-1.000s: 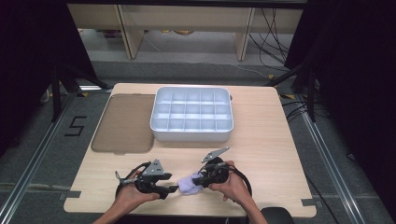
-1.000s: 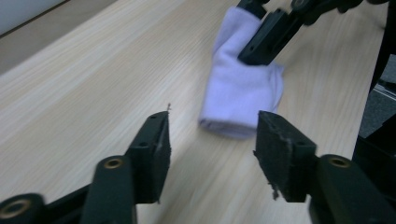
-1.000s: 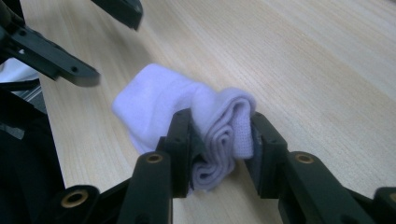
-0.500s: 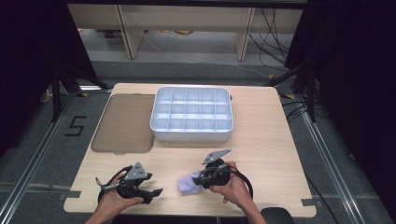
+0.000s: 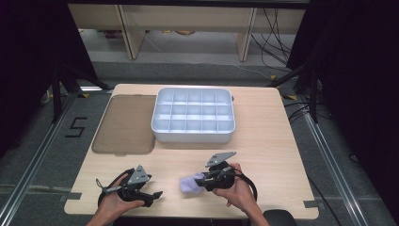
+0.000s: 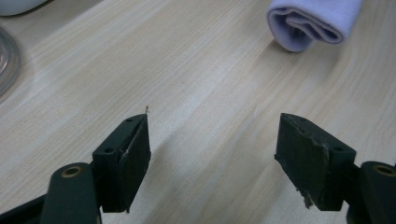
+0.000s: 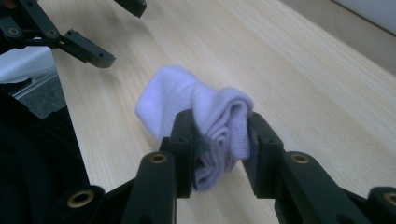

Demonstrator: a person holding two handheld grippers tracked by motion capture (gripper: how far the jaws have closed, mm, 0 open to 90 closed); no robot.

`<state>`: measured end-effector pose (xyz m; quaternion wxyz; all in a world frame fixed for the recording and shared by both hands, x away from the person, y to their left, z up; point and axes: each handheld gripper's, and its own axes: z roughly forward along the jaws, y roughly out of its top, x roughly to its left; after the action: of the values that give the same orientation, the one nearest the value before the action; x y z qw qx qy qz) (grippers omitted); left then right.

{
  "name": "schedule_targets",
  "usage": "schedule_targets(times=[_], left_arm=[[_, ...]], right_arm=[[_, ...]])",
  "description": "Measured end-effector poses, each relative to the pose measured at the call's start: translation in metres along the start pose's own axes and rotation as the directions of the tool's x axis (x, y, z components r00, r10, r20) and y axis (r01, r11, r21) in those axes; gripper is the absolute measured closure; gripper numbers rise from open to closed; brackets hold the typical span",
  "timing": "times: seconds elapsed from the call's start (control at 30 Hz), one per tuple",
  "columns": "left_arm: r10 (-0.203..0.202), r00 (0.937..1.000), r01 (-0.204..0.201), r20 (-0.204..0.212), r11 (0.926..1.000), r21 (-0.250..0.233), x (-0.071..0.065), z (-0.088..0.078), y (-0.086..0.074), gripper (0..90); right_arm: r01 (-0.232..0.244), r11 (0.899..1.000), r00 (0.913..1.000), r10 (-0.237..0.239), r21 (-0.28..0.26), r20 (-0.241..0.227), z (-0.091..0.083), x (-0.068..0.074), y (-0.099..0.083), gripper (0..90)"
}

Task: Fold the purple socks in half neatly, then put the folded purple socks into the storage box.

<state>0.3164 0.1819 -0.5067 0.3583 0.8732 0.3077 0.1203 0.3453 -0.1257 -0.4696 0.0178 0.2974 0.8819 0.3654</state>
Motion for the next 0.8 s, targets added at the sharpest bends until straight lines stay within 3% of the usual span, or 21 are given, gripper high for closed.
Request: schedule_targets(times=[0.07,0.1,0.23,0.33,0.4,0.47,0.73,0.8], left_arm=[[-0.028,0.9996,0.028,0.011,0.9996,-0.005,0.000,0.000,-0.001,25.8],[-0.007,1.0000,0.007,-0.005,1.0000,-0.002,0.001,0.000,0.000,25.8],[-0.026,0.9997,0.026,0.004,0.9995,-0.020,-0.001,0.000,0.000,25.8],[-0.010,0.9999,0.010,-0.003,0.9999,-0.010,-0.001,-0.002,0.000,25.8],[-0.035,0.9994,0.035,-0.002,0.9992,-0.022,-0.002,-0.001,0.000,25.8],[-0.003,0.9999,0.003,-0.011,1.0000,-0.006,0.001,-0.002,0.000,25.8],[-0.016,0.9998,0.016,-0.015,0.9999,0.002,0.000,-0.001,0.000,25.8],[-0.007,0.9999,0.007,-0.012,1.0000,0.001,0.001,-0.001,0.000,25.8]], right_arm=[[0.004,1.000,1.0000,-0.004,-0.001,0.007,-0.002,0.000,0.000,68.5],[-0.004,1.000,1.0000,0.004,-0.008,0.006,-0.003,0.000,0.000,68.6],[0.012,1.000,0.9999,-0.012,-0.014,0.011,-0.005,-0.001,0.000,68.6],[-0.011,1.000,0.9998,0.011,-0.013,0.015,-0.006,-0.001,0.002,68.6],[-0.002,1.000,0.9998,0.002,-0.019,0.021,-0.007,-0.002,0.003,68.6],[0.000,1.000,0.9996,0.001,-0.018,0.027,-0.008,-0.002,0.003,68.6],[0.002,1.000,0.9995,-0.002,-0.022,0.031,-0.013,-0.004,0.005,68.6],[-0.002,0.999,0.9993,0.004,-0.048,0.038,-0.014,-0.004,0.006,68.6]])
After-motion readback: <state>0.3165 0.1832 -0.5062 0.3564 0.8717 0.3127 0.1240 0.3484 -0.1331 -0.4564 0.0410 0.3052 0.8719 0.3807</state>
